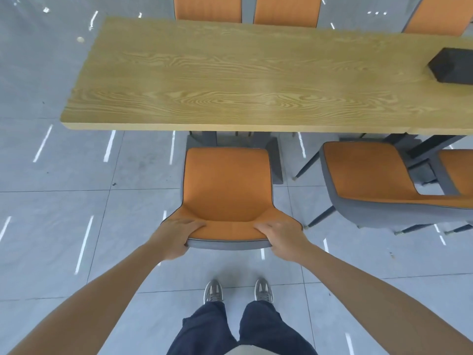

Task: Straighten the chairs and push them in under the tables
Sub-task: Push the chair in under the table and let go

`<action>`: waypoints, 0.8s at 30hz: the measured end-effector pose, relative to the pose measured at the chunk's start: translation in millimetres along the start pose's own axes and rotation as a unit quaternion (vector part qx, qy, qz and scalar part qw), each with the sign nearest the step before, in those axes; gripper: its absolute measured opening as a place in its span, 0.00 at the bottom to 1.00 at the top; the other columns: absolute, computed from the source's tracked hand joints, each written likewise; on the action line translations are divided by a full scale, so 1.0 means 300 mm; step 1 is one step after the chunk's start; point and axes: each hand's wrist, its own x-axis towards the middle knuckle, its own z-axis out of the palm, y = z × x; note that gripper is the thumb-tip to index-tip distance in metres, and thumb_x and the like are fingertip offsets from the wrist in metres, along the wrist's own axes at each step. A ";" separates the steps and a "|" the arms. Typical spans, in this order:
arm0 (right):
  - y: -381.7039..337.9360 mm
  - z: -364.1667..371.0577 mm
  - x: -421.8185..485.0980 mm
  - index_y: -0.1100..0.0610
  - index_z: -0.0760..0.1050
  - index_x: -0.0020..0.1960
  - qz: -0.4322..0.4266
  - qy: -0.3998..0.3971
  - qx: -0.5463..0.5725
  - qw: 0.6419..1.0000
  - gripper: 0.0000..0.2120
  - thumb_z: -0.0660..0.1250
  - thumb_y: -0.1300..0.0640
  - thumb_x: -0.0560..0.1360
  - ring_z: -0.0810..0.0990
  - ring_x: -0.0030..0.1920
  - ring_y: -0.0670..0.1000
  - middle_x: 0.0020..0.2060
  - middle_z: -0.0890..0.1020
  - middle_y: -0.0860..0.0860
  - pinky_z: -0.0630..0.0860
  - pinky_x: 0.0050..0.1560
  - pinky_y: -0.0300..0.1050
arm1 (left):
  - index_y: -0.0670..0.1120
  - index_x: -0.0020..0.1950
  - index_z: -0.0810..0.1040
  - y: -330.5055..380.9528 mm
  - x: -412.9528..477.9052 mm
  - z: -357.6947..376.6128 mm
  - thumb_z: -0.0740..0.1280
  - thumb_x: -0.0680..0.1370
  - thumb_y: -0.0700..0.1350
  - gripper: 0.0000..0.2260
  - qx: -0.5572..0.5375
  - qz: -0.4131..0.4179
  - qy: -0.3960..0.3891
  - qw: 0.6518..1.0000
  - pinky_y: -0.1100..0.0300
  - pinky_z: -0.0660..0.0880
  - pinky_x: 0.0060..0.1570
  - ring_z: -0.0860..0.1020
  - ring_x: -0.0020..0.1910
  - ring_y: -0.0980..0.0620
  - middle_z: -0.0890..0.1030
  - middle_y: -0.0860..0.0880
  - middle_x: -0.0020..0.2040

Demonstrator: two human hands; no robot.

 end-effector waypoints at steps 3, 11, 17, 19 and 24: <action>0.003 0.002 0.000 0.56 0.72 0.61 0.000 0.008 0.007 1.000 0.23 0.57 0.71 0.70 0.78 0.48 0.55 0.50 0.80 0.53 0.64 0.38 0.43 | 0.56 0.72 0.63 0.014 -0.004 -0.004 0.60 0.75 0.37 0.28 -0.007 -0.004 0.004 1.000 0.58 0.64 0.65 0.67 0.69 0.49 0.69 0.56 0.71; 0.032 0.001 -0.018 0.57 0.73 0.59 -0.019 -0.006 -0.010 1.000 0.21 0.56 0.72 0.69 0.78 0.44 0.53 0.47 0.81 0.54 0.57 0.29 0.41 | 0.56 0.71 0.64 0.050 -0.008 0.013 0.60 0.74 0.35 0.28 -0.017 -0.014 0.014 1.000 0.58 0.65 0.65 0.67 0.69 0.49 0.69 0.55 0.70; 0.075 -0.017 -0.063 0.57 0.73 0.60 -0.024 -0.012 -0.022 0.999 0.22 0.56 0.71 0.70 0.72 0.39 0.52 0.47 0.81 0.54 0.53 0.27 0.37 | 0.56 0.72 0.63 0.108 -0.007 0.050 0.59 0.74 0.35 0.29 -0.022 -0.016 0.005 1.000 0.57 0.65 0.67 0.66 0.70 0.48 0.69 0.54 0.71; 0.096 -0.012 -0.080 0.56 0.72 0.61 -0.026 -0.009 -0.018 0.999 0.23 0.56 0.72 0.70 0.75 0.42 0.53 0.47 0.81 0.54 0.59 0.29 0.38 | 0.56 0.72 0.62 0.135 -0.006 0.061 0.59 0.75 0.35 0.28 -0.021 -0.012 0.006 1.000 0.57 0.64 0.67 0.66 0.70 0.48 0.69 0.54 0.71; 0.142 -0.006 -0.110 0.55 0.73 0.61 -0.023 -0.012 -0.010 1.000 0.23 0.56 0.72 0.70 0.76 0.42 0.54 0.45 0.81 0.55 0.59 0.30 0.40 | 0.55 0.73 0.62 0.195 -0.004 0.079 0.58 0.76 0.35 0.28 -0.026 -0.007 0.007 1.000 0.59 0.63 0.67 0.66 0.70 0.49 0.69 0.53 0.71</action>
